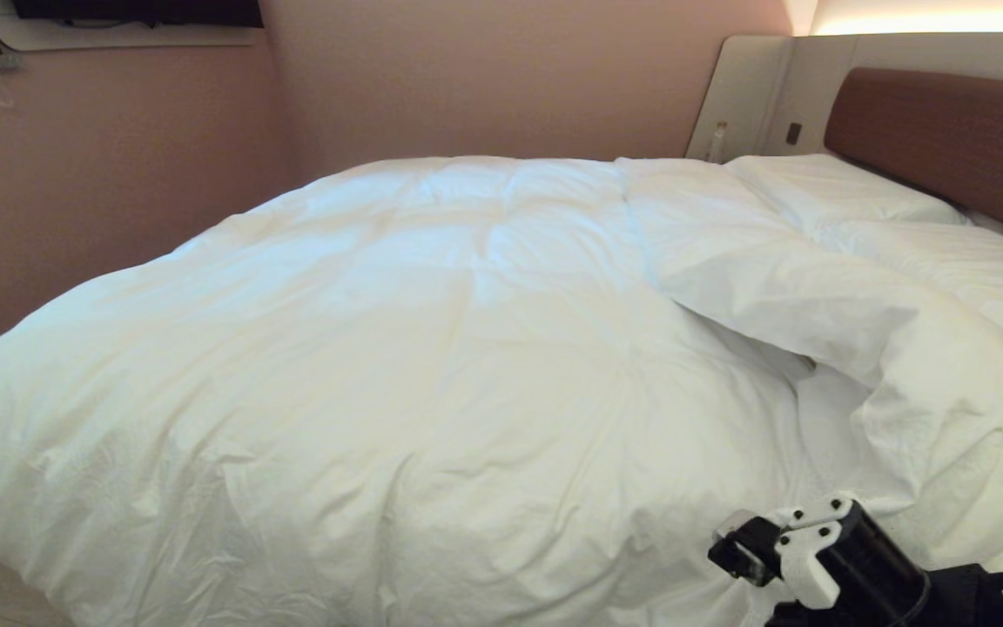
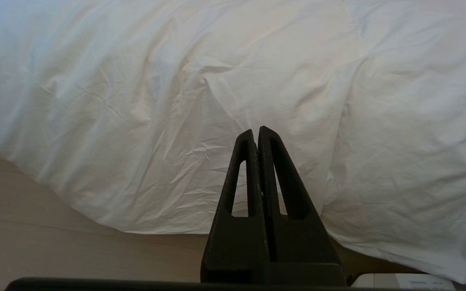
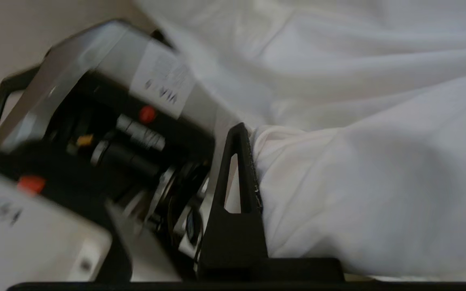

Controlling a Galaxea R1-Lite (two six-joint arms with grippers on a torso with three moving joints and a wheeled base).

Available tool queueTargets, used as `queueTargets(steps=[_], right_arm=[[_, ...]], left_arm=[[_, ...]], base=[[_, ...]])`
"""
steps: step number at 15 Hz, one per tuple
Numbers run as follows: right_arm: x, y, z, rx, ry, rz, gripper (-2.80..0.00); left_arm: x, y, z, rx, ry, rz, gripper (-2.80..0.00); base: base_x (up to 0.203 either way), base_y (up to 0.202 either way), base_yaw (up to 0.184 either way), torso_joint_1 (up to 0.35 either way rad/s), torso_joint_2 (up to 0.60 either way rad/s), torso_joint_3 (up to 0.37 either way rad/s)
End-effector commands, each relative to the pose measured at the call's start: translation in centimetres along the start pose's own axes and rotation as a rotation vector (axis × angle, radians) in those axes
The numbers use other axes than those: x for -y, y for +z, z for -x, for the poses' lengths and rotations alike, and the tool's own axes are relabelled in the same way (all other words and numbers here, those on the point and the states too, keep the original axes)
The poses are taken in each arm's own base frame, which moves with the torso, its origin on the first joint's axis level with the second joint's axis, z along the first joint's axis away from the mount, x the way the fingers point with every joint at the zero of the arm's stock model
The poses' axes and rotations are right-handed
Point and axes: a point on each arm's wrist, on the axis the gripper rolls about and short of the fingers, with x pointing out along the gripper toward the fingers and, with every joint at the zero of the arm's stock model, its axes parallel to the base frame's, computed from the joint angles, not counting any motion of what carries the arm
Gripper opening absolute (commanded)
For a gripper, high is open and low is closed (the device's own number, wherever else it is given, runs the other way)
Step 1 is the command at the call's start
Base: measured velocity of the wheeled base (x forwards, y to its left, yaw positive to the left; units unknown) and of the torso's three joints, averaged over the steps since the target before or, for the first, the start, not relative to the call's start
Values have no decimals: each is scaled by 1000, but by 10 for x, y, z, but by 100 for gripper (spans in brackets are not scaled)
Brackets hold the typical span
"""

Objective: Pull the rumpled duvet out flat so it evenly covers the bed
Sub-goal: Flatten the corners of the folded blanket

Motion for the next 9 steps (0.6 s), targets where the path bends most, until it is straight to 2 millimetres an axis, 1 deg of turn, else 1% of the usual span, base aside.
queueTargets(steps=[1,4,5,9], right_arm=[[-1,8,-11,98,-129,-67,-280],[0,6,-14,83,-133,-100,-280],[0,6,-15,80,-134,-105,0],[2,4,-8,100,-158,-115,0]], left_arm=[[0,0,0,0,1,0,-280],[0,0,0,0,-1,0,-280],[0,0,0,0,-1,0,-280],[0,0,0,2,0,0,-280]], base=[[0,0,0,0,0,0],[0,0,0,0,0,0],[0,0,0,0,0,0],[0,0,0,0,0,0]])
